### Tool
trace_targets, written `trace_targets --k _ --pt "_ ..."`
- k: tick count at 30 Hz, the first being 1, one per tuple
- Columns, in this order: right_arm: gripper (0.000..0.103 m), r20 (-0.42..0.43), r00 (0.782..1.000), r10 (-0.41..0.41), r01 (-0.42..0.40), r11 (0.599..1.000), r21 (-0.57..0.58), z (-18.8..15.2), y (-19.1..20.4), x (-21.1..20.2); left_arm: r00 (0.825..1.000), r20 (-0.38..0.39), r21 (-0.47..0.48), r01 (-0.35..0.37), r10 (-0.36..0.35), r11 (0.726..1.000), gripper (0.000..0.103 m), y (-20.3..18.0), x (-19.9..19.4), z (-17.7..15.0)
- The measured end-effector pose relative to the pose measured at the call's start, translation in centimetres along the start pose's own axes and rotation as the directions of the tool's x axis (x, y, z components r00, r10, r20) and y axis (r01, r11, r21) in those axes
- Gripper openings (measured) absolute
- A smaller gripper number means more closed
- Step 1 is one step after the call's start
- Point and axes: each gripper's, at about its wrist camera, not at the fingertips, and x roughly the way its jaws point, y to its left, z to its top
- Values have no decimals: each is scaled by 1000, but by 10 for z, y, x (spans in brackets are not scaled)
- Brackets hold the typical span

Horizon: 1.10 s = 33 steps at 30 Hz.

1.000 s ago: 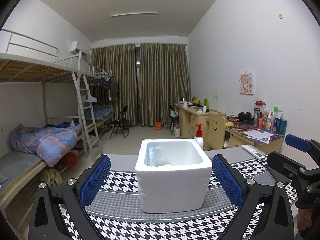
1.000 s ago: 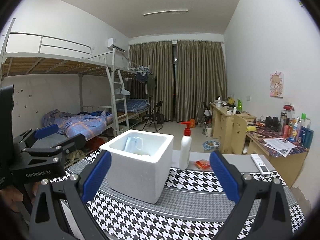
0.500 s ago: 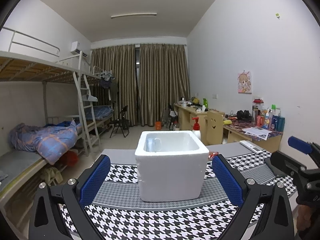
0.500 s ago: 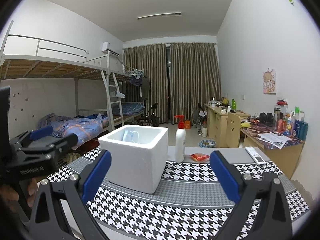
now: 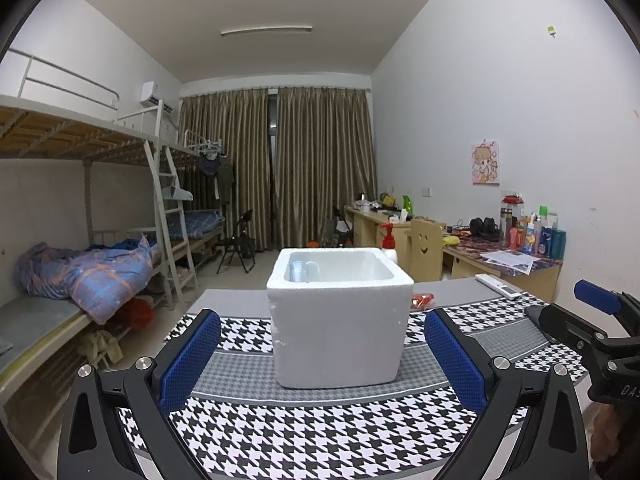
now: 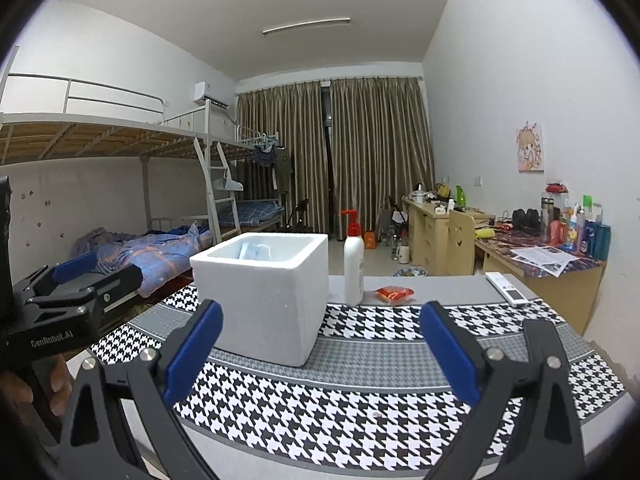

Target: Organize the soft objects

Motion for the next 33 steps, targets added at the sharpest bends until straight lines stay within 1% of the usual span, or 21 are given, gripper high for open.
trace_targets --k 6,12,18,33 --pt "100 -6 1000 -10 10 1000 12 -7 -1 -3 1000 -4 -1 -11 11 1000 102 1 -2 -7" --pt "100 -5 1000 -10 10 1000 11 -6 -2 -4 1000 -4 5 -7 7 1000 102 -1 -6 -12" --pt "100 -21 1000 -7 7 1000 11 -10 0 -4 1000 1 7 -19 19 1000 102 0 -9 -14" --pt "100 -9 1000 4 -4 1000 2 -13 5 -15 1000 -8 -1 -1 1 1000 102 2 -19 -19"
